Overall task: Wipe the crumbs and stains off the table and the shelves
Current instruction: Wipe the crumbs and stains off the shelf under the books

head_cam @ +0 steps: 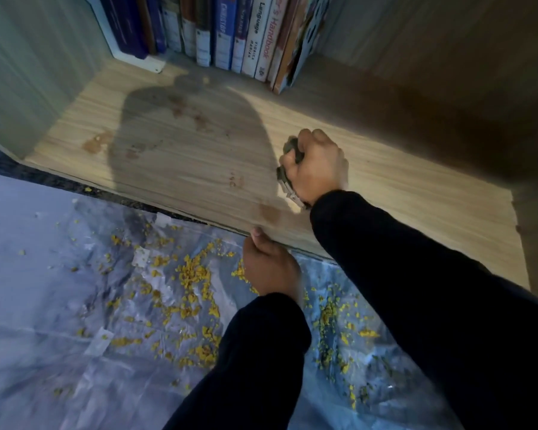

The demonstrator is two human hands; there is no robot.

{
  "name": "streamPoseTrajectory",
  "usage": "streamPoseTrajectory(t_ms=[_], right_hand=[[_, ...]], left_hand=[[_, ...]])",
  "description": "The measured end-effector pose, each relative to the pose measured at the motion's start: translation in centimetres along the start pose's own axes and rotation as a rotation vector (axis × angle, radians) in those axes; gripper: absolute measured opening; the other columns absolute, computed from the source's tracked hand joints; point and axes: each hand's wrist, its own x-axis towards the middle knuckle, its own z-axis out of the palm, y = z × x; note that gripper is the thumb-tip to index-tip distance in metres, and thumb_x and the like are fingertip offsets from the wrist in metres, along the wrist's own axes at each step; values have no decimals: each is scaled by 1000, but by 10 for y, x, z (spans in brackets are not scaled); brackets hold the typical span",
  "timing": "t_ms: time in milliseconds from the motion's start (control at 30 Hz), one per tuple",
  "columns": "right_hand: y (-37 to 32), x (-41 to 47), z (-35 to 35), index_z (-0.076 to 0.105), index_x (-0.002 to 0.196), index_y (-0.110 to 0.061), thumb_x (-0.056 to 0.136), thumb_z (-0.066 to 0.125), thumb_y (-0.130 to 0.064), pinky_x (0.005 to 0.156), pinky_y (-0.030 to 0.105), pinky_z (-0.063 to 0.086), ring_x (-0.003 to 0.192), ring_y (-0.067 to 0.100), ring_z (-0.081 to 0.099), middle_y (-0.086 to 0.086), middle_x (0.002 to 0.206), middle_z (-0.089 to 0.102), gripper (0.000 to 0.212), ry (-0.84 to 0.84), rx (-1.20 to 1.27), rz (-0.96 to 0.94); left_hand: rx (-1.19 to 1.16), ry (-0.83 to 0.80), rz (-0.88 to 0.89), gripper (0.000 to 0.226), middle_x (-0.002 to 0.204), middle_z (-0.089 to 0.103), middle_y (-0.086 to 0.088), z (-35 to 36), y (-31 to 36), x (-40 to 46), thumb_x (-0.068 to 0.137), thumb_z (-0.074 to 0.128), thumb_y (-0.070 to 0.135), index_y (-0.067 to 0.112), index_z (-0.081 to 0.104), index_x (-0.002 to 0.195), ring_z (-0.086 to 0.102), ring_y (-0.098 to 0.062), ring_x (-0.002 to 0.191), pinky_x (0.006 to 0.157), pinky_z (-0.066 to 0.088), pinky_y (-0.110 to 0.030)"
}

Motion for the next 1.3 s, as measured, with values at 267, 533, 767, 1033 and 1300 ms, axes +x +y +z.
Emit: streamPoseTrajectory(t_ms=[267, 533, 767, 1033, 1300], right_hand=[[-19, -81, -12, 57, 81, -21, 82, 60, -37, 57, 37, 49, 70, 37, 62, 4, 91, 60, 16, 29, 53, -65], [-6, 1, 7, 55, 78, -24, 83, 58, -32, 59, 33, 37, 75, 35, 60, 4, 87, 60, 10, 30, 47, -86], [8, 70, 11, 65, 95, -18, 95, 49, -31, 65, 36, 49, 81, 34, 63, 9, 99, 62, 20, 45, -126, 18], [22, -32, -12, 55, 82, -23, 90, 52, -39, 62, 39, 51, 75, 36, 61, 5, 92, 59, 18, -18, 7, -71], [57, -30, -20, 57, 74, -18, 87, 56, -35, 60, 38, 51, 71, 36, 62, 7, 81, 60, 22, -18, -30, -105]], left_hand=[[40, 27, -34, 46, 98, 68, -17, 2, 6, -4, 106, 31, 42, 9, 62, 99, 62, -39, 91, 74, 44, -38], [-72, -74, -56, 41, 86, 69, 2, -2, -5, 3, 95, 31, 61, 35, 57, 78, 68, -28, 85, 83, 57, -51], [-63, -174, -81, 36, 87, 71, 3, -13, 2, 3, 108, 34, 37, 21, 63, 94, 71, -8, 74, 68, 58, -26], [-42, -163, -36, 43, 89, 71, -5, -12, -1, 4, 94, 28, 63, 35, 57, 79, 70, -34, 84, 79, 58, -53], [-106, -236, -74, 47, 94, 74, -8, -16, -2, 7, 94, 31, 63, 29, 63, 88, 72, -29, 84, 81, 59, -53]])
